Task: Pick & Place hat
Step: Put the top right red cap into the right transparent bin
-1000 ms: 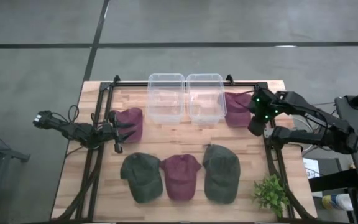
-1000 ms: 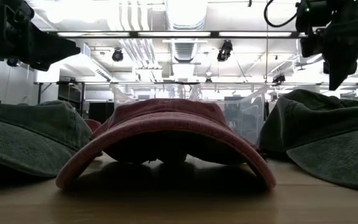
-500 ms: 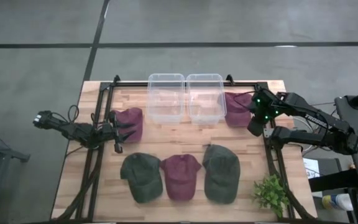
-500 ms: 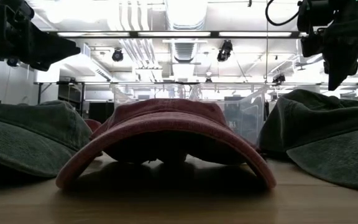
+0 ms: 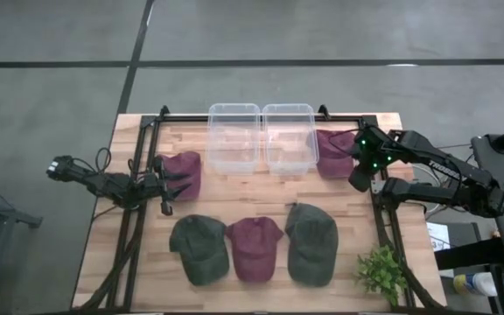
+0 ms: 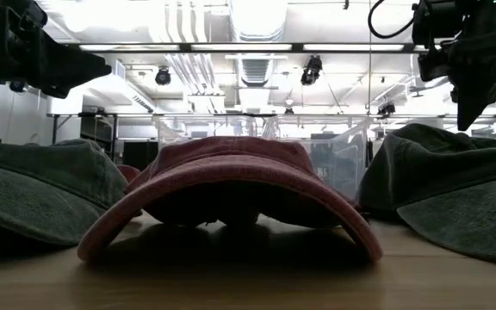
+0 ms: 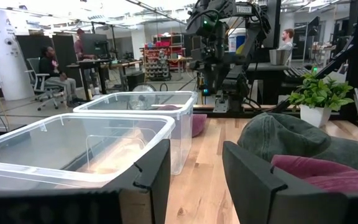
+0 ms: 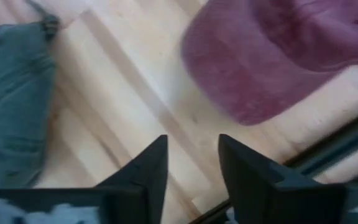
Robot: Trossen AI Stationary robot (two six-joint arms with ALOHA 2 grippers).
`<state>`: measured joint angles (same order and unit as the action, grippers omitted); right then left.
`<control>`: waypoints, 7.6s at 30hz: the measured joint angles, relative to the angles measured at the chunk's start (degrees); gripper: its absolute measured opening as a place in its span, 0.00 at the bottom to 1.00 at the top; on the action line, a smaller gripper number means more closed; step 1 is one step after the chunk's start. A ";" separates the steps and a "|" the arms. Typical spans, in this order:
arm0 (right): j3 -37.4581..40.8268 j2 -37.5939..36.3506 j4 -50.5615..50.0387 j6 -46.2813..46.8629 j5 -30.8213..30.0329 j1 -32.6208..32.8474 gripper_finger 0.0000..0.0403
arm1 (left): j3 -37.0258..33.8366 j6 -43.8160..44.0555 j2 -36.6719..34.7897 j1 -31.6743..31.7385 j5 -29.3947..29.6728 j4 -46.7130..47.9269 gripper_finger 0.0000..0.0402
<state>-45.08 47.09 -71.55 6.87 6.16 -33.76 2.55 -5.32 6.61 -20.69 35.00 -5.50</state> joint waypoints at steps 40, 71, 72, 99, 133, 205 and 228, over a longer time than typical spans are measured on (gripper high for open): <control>0.31 9.63 6.27 3.24 -18.41 17.52 0.55 | 0.00 -0.02 0.00 0.07 0.00 0.04 0.35; 5.74 16.20 6.85 20.49 -28.35 42.09 0.55 | 0.02 -0.02 0.02 0.02 -0.02 1.70 0.35; 5.83 16.89 7.22 20.31 -28.15 42.36 0.55 | 0.02 -0.02 0.02 0.02 -0.02 1.71 0.35; 6.08 34.71 13.99 21.88 -29.80 42.59 0.55 | 0.02 -0.02 0.02 0.07 -0.02 1.79 0.35; 7.04 38.16 13.94 28.86 -39.40 39.95 0.55 | 0.02 -0.02 0.02 0.02 -0.02 1.88 0.35; 6.78 26.98 10.62 25.45 -32.54 32.58 0.20 | 0.02 -0.02 0.02 0.02 0.00 1.90 0.35; 5.17 41.23 11.87 21.45 -31.83 30.36 0.50 | 0.02 -0.04 0.02 0.04 0.00 2.16 0.35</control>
<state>-39.91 88.32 -59.68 28.32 -25.67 -3.40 2.57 -5.37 6.63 -20.64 35.00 -3.33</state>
